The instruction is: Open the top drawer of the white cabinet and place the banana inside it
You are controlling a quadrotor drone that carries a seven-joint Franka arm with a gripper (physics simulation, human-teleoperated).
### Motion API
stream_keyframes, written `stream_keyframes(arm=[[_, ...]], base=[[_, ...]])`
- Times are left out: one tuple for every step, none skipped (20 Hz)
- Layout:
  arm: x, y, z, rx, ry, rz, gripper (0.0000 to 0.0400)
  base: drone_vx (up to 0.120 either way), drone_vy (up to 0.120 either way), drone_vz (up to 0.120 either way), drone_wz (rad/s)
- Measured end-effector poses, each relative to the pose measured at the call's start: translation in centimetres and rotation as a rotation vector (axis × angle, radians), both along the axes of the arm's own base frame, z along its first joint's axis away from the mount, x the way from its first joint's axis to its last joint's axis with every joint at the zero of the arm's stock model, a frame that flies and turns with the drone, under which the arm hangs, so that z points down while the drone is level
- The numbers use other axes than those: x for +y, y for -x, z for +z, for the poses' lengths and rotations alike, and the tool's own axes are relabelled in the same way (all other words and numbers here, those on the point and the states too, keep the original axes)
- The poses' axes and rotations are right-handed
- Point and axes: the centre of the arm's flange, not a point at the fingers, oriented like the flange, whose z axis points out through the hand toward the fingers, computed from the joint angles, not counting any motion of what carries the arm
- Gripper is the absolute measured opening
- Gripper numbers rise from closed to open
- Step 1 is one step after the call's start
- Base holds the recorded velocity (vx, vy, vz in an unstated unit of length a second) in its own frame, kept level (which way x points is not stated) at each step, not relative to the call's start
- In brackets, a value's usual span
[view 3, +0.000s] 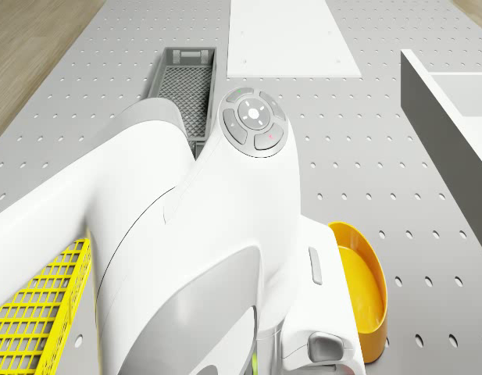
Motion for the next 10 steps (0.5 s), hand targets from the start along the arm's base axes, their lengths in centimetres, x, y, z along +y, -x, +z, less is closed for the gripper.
stream_keyframes(arm=[[0.0, 0.0, 0.0, 0.0, 0.0, 0.0, 0.02], [0.0, 0.0, 0.0, 0.0, 0.0, 0.0, 0.02], [0.0, 0.0, 0.0, 0.0, 0.0, 0.0, 0.02], [0.0, 0.0, 0.0, 0.0, 0.0, 0.0, 0.02], [0.0, 0.0, 0.0, 0.0, 0.0, 0.0, 0.02], [0.0, 0.0, 0.0, 0.0, 0.0, 0.0, 0.02], [0.0, 0.0, 0.0, 0.0, 0.0, 0.0, 0.02], [0.0, 0.0, 0.0, 0.0, 0.0, 0.0, 0.02], [0.0, 0.0, 0.0, 0.0, 0.0, 0.0, 0.02], [0.0, 0.0, 0.0, 0.0, 0.0, 0.0, 0.02]], base=[[-0.12, 0.0, 0.12, 0.0], [-0.12, 0.0, 0.12, 0.0], [-0.12, 0.0, 0.12, 0.0], [-0.12, 0.0, 0.12, 0.0], [-0.12, 0.0, 0.12, 0.0], [-0.12, 0.0, 0.12, 0.0], [-0.12, 0.0, 0.12, 0.0], [-0.12, 0.0, 0.12, 0.0], [-0.12, 0.0, 0.12, 0.0], [-0.12, 0.0, 0.12, 0.0]])
